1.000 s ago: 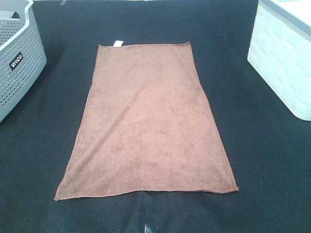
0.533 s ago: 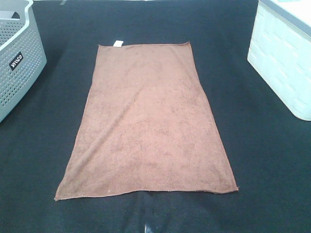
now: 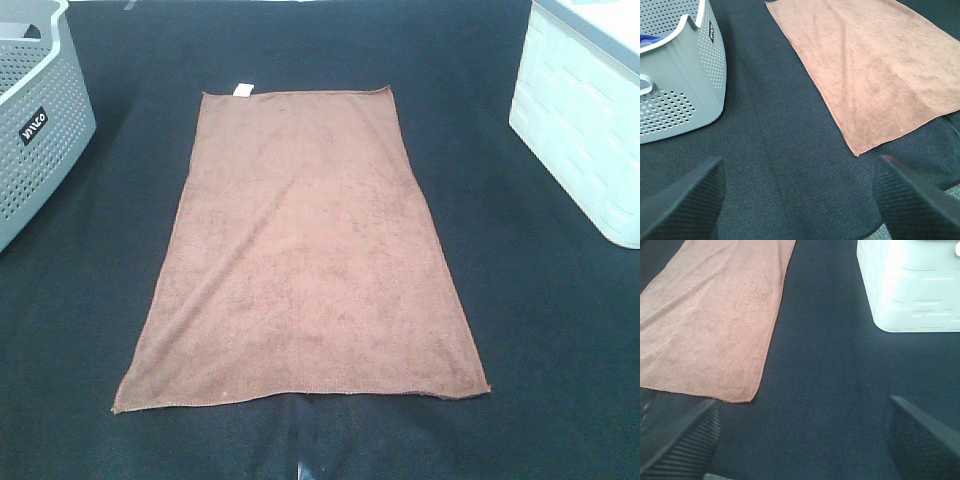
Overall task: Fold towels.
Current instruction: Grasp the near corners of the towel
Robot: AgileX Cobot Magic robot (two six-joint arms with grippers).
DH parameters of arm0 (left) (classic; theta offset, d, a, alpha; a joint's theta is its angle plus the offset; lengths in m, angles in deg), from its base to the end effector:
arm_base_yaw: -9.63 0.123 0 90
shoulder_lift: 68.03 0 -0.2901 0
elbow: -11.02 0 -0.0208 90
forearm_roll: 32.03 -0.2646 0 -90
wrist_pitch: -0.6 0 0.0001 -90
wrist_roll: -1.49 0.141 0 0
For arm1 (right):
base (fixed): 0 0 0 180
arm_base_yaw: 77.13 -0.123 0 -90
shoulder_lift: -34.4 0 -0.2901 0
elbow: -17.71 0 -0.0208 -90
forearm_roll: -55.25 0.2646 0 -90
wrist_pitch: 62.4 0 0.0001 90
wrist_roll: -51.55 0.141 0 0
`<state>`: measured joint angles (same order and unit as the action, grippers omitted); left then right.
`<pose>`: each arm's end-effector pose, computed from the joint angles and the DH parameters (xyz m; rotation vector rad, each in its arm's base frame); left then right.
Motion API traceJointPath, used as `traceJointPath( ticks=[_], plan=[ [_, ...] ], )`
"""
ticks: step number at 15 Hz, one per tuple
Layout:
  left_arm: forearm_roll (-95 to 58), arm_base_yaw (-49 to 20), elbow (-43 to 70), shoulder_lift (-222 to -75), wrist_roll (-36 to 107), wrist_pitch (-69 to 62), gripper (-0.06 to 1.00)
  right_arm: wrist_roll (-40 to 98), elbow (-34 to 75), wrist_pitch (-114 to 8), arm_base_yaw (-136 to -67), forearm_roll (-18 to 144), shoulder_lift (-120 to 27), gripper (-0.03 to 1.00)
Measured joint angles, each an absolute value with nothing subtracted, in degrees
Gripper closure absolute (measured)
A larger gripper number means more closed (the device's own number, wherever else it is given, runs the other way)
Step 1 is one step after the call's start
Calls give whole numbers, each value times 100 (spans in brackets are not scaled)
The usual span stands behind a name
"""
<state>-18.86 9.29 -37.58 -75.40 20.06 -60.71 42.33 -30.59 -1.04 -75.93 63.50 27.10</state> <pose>0.0432 -0.0284 0.2635 0.3455 1.9967 -0.0745 0.0441 0.0168 0.2636 -0.1508 2.0278 0.0579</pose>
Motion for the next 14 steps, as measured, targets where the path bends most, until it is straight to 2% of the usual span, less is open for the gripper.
traceJointPath(
  ticks=[14],
  plan=[
    [-1886,929,-3758,-7540,2006,-6071,17,4233,-3059,-104,-7593,6350,2710,13]
  ],
)
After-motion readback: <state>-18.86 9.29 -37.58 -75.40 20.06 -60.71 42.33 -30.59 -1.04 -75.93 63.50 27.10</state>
